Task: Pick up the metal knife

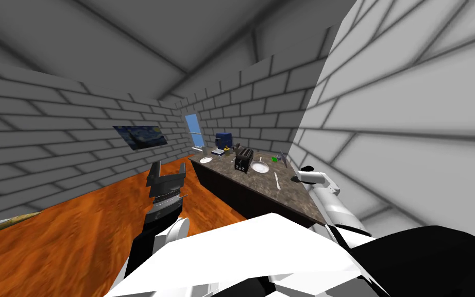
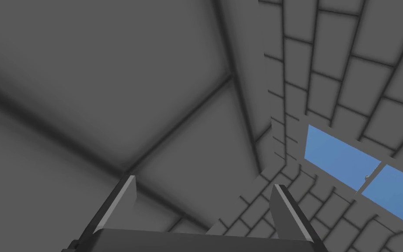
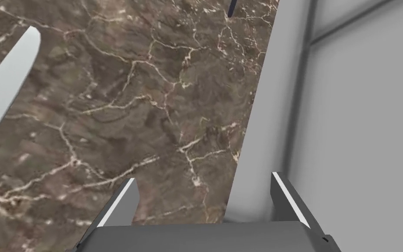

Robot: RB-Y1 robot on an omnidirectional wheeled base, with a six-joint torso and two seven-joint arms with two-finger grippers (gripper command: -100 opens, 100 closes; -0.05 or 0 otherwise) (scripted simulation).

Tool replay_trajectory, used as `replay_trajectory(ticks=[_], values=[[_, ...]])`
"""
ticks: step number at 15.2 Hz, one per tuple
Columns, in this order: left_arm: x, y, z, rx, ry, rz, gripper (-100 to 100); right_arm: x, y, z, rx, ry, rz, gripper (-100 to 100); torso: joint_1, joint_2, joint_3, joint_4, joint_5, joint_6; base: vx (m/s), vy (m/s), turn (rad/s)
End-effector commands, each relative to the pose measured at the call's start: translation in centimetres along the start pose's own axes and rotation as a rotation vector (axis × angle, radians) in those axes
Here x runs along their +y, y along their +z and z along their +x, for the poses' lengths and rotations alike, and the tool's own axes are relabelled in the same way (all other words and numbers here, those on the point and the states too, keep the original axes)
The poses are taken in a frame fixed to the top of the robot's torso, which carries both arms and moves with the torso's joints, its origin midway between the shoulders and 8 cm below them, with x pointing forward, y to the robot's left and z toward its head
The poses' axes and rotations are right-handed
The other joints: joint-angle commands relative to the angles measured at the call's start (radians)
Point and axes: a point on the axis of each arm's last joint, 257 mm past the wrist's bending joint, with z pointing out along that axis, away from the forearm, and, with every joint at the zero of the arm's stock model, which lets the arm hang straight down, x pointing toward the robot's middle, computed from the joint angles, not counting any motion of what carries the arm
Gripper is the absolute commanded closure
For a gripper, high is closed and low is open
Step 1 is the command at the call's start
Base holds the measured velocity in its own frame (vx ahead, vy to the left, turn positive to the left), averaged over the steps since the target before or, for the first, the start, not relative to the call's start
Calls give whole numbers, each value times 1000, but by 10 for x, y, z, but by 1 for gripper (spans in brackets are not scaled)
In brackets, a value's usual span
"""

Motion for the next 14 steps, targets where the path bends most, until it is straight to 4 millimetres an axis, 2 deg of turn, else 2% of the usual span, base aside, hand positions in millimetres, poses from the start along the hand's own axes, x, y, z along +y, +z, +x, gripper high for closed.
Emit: replay_trajectory(ticks=[1,2,3,6,7,9,10,13,14], values=[[0,0,0,0,0,0,0,-3,1,-14,-51,37,20,-100,0,0,0,0,0,0,9,-1,89],[0,0,0,0,0,0,0,-3,1,-16,-56,37,22,-100,0,0,0,0,0,1,6,-1,-14],[0,0,0,0,0,0,0,3,2,-22,-90,117,32,-100,0,1,0,0,0,1,5,6,158],[0,0,0,0,0,0,0,-2,1,-32,-128,122,48,-100,0,0,0,0,0,1,6,0,103],[0,0,0,0,0,0,0,2,2,-39,-166,204,61,-100,0,1,0,0,0,1,6,4,147],[0,0,0,0,0,0,0,-2,0,-47,-197,204,74,-100,0,0,0,0,0,0,7,1,148],[0,0,0,0,0,0,0,1,1,-51,-224,280,84,-100,0,1,0,0,0,1,7,2,184],[0,0,0,0,0,0,0,-4,-2,-60,-263,283,99,-100,0,0,0,0,0,1,8,-1,77],[0,0,0,0,0,0,0,-3,-3,-66,-298,358,113,-100,0,1,0,0,0,1,7,5,141]])
